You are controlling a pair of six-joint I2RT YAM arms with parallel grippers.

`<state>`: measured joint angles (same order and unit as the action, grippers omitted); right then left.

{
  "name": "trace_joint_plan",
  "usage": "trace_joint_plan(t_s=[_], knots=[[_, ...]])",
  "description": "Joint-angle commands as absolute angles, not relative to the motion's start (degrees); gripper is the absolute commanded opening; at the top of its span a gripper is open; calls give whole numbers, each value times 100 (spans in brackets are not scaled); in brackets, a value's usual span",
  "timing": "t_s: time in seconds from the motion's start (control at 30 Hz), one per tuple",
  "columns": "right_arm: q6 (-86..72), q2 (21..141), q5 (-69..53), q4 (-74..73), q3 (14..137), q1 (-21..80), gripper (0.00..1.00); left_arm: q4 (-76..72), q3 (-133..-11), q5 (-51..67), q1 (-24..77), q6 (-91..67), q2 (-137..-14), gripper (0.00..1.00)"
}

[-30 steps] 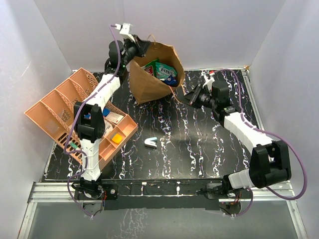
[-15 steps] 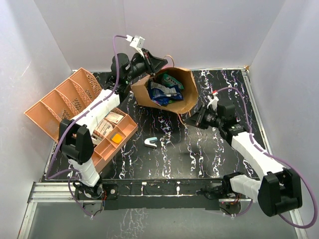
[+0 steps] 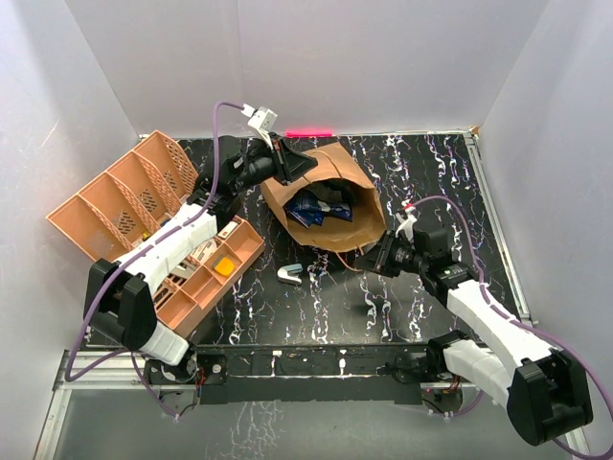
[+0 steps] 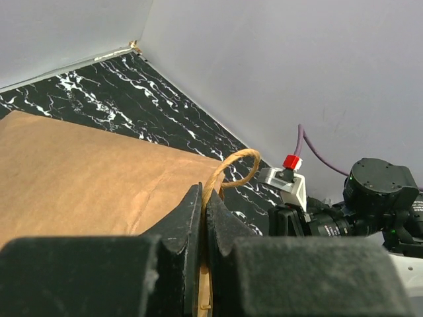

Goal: Take the snacks out of the paper bag
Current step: Adjust the paper bag at the center of the board.

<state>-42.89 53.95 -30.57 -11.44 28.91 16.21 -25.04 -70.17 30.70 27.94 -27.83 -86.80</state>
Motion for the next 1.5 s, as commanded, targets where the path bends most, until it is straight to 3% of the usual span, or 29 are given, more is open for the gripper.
trace_joint_plan(t_s=[0.0,0.23,0.4,0.5,0.67,0.77,0.93,1.13,1.3,1.4,1.47], knots=[[-4434,5286,-2757,-707,2970,2061,12,-2528,-6953,3174,2795,-2579,-8330,0],[-4231,5484,-2064,-1395,3457,2415,14,-2249,-7129,3177,2793,-2638,-8198,0],[-3555,5546,-1148,-2517,4264,2415,27,-1544,-7457,2758,2791,-2274,-8099,0],[-2999,5680,-353,-3439,4916,2414,46,-1462,-7509,2699,2795,-2253,-8127,0],[-2171,5876,878,-4048,5687,2412,88,-926,-7956,2439,2789,-2187,-8288,0],[-1649,5783,1160,-3772,5868,2416,98,-800,-8054,2422,2794,-2105,-8334,0],[-829,5215,-95,-2194,5444,2495,98,-575,-8308,2384,2795,-2082,-8461,0],[535,5196,-1682,-1339,5220,3103,85,-30,-8776,2286,2795,-2059,-8662,0],[2495,5314,-2005,-1266,5026,3830,85,49,-8886,2278,2795,-2185,-8771,0],[3246,5585,-1677,-1128,4984,3980,87,111,-8947,2280,2795,-2245,-8821,0],[3584,5892,-1428,-1038,5038,3990,84,152,-8972,2257,2795,-2277,-8841,0]])
